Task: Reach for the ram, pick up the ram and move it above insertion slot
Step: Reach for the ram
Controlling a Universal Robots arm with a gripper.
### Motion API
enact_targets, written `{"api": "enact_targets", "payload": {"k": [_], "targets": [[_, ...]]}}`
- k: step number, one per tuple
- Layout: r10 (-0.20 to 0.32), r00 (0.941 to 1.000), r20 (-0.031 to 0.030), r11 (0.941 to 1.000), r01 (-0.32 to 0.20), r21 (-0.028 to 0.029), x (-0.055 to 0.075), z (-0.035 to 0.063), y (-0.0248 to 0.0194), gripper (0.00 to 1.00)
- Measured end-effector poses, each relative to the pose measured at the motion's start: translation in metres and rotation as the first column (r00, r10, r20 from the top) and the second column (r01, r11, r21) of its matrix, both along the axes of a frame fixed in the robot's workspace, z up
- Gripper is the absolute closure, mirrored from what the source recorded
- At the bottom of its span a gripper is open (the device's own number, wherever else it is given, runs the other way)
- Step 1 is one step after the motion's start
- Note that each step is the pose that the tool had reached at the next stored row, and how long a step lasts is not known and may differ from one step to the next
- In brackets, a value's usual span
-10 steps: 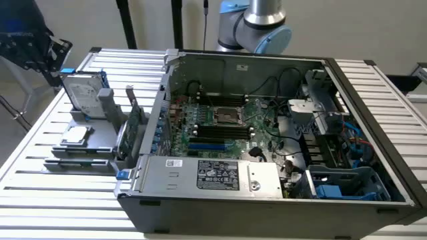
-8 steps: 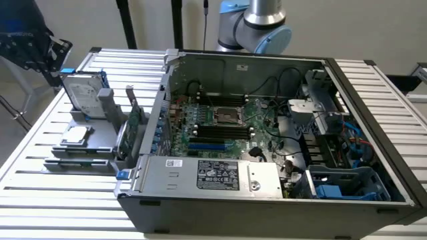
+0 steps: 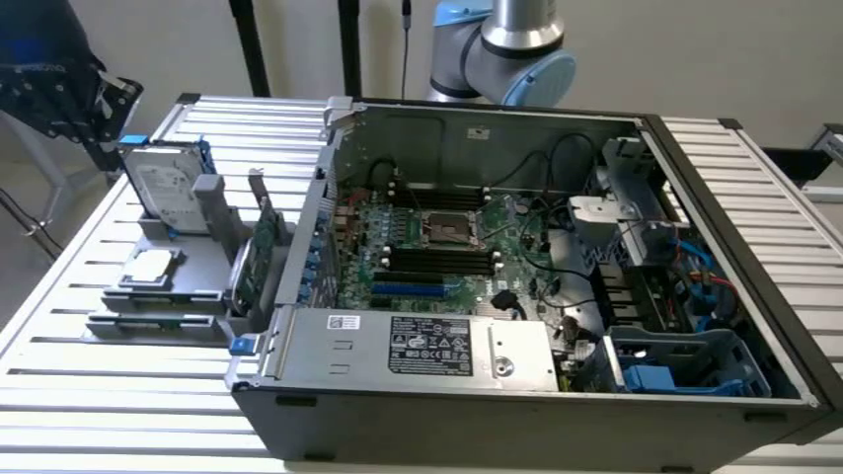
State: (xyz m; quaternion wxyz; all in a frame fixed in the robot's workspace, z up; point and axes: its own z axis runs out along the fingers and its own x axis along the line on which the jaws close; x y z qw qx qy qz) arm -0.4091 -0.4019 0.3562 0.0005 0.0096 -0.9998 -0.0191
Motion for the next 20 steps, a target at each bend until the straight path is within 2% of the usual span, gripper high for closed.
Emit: {"api": "enact_targets", "payload": {"k": [5, 8, 11, 20], "targets": [[0.0, 1.0, 0.0, 1.0, 0.0, 0.0, 0.001, 0.0, -0.0006, 0.89], [0.0, 1.0, -0.0002, 1.0, 0.0, 0.0, 0.008, 0.0, -0.0064, 0.89], [0.0, 1.0, -0.0004, 1.0, 0.0, -0.0001, 0.012, -0.0002, -0.0163, 0.89], [0.0, 1.0, -0.0001, 1.0, 0.0, 0.0001, 0.022, -0.0096, -0.0525, 0.89]]}}
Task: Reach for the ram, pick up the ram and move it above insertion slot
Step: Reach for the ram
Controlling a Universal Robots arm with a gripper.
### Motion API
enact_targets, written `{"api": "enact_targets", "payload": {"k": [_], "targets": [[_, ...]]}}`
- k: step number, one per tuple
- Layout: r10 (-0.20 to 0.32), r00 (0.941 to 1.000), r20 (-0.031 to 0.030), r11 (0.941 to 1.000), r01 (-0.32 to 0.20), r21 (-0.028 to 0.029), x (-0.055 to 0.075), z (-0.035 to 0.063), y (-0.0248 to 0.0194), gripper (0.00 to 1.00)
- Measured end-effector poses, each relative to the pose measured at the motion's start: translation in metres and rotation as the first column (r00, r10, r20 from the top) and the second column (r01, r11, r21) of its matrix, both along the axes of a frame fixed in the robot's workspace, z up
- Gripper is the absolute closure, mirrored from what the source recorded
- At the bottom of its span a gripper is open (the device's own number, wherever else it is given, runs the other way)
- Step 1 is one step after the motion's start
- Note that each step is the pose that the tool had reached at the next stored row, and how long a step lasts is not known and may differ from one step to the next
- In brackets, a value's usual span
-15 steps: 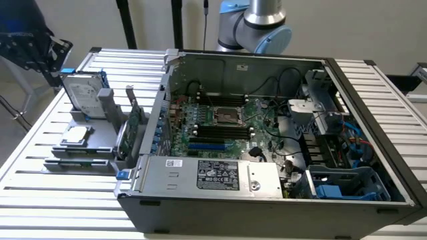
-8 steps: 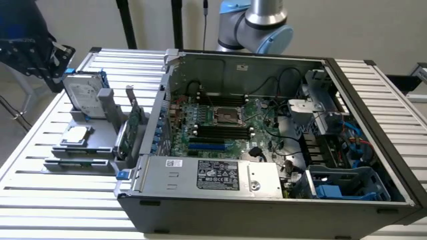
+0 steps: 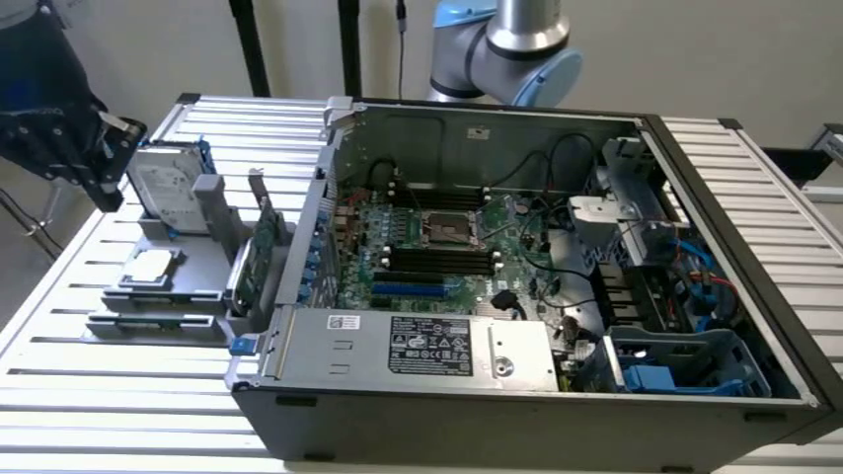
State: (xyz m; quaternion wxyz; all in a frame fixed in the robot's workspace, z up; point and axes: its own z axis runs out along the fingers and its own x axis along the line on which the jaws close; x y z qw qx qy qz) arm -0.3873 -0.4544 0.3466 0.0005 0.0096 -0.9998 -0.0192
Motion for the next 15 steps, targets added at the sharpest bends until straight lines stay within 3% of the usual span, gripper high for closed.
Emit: {"api": "enact_targets", "payload": {"k": [6, 11, 13, 15], "targets": [[0.0, 1.0, 0.0002, 1.0, 0.0, 0.0, 0.009, -0.0105, -0.0192, 0.89], [0.0, 1.0, 0.0004, 1.0, 0.0, -0.0002, 0.011, -0.013, -0.02, 0.89], [0.004, 1.0, 0.003, 1.0, -0.004, -0.0001, 0.009, -0.014, -0.0188, 0.89], [0.036, 0.9994, 0.0032, 0.9994, -0.036, -0.0002, 0.008, -0.0147, -0.0187, 0.89]]}}
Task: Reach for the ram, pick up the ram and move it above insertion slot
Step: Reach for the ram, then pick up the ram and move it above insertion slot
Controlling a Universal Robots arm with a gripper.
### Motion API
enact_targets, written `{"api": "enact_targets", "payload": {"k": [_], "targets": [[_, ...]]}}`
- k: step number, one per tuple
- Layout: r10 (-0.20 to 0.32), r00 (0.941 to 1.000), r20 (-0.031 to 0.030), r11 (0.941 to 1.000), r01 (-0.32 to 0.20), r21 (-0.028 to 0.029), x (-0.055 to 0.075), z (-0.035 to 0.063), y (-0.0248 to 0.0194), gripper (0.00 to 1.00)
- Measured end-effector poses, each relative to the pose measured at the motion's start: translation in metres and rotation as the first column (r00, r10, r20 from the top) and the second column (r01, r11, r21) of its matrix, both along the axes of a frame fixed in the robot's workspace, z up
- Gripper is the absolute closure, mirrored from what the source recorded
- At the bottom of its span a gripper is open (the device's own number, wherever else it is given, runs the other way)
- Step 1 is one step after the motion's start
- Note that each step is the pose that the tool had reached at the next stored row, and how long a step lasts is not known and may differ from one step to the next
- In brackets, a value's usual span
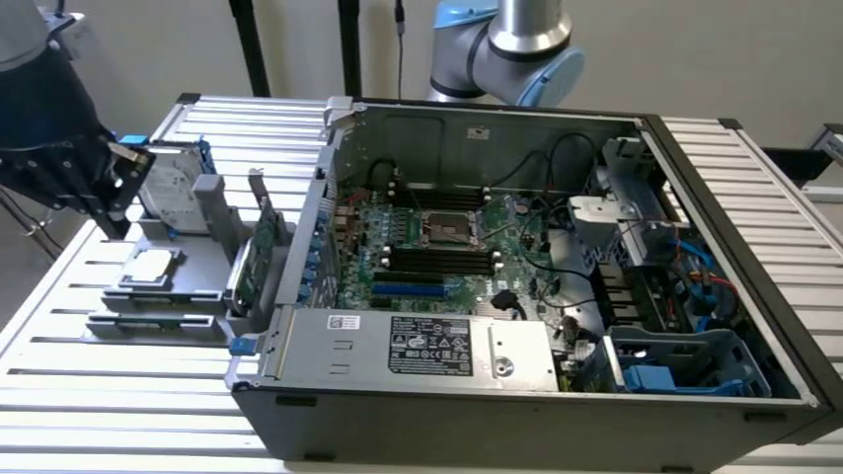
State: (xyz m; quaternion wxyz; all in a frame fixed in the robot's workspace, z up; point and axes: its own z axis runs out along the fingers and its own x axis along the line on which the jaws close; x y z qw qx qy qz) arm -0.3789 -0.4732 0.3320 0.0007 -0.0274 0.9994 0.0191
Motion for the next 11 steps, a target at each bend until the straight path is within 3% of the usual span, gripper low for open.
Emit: {"api": "enact_targets", "payload": {"k": [5, 11], "targets": [[0.091, 0.9958, 0.0002, 0.9958, -0.091, 0.0001, -0.0001, -0.0021, 0.0, 0.89], [0.199, 0.98, 0.0, 0.98, -0.199, 0.0, -0.0001, -0.004, 0.0, 0.89]]}}
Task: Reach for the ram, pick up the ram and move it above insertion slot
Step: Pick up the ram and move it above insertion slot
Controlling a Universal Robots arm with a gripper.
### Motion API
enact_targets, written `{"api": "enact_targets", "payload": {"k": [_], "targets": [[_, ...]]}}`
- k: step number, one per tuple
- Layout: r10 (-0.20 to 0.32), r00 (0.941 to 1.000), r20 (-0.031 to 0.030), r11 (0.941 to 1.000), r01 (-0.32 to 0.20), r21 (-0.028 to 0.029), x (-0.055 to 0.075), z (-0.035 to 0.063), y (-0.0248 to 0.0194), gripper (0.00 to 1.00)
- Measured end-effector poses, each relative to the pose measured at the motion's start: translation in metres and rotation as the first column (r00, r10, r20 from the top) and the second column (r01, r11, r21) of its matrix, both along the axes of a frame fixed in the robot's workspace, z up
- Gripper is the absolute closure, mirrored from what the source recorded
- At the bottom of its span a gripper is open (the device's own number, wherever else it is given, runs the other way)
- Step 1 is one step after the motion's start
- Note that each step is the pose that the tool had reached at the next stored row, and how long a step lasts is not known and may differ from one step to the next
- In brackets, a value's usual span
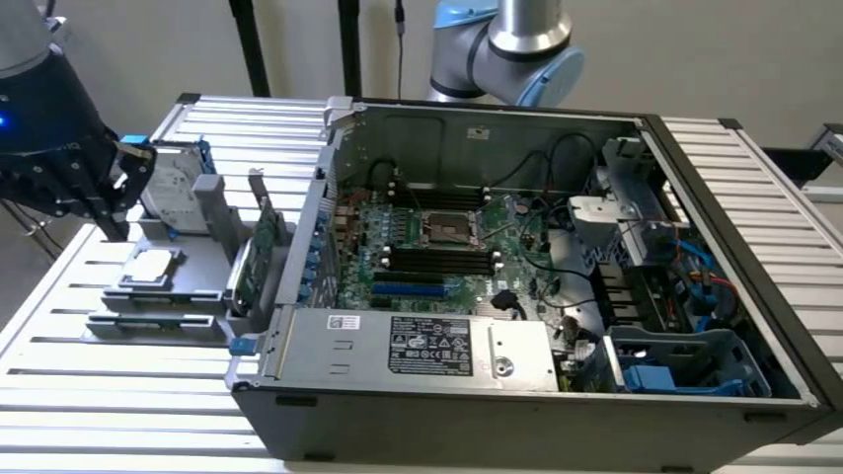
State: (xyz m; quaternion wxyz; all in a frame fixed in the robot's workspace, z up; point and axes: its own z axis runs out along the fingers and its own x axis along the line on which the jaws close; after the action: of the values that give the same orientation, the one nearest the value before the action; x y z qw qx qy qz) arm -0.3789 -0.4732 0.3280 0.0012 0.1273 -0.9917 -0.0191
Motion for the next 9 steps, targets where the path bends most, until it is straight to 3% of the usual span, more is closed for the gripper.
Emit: {"api": "enact_targets", "payload": {"k": [5, 9], "targets": [[0.09, 0.996, 0.0001, 0.996, -0.09, 0.0, 0.0, -0.0012, 0.0, 0.89], [0.163, 0.9866, 0.0, 0.9866, -0.163, 0.0, 0.0, -0.0021, 0.0, 0.89]]}}
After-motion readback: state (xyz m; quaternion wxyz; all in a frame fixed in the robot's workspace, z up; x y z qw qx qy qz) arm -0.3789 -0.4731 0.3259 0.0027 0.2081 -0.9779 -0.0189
